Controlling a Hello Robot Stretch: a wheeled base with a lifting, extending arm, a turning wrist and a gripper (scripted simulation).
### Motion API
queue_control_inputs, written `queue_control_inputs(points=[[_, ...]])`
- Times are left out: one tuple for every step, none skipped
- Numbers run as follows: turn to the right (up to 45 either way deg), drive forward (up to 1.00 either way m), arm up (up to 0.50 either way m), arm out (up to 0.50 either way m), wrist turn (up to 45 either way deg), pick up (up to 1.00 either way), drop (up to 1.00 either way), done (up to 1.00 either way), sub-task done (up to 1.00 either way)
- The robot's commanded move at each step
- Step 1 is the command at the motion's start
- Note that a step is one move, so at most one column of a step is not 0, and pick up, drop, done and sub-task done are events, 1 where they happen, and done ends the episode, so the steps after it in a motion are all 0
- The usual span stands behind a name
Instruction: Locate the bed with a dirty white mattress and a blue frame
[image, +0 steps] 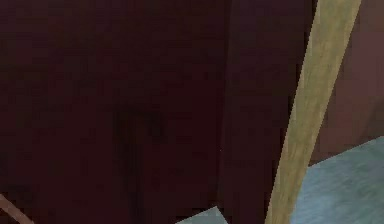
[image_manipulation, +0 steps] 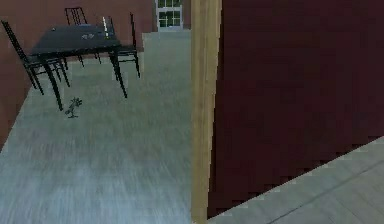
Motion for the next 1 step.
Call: queue_control_inputs(points=[[45.0,0.0,0.0,0.0,0.0,0.0,0.0,0.0,0.0]])
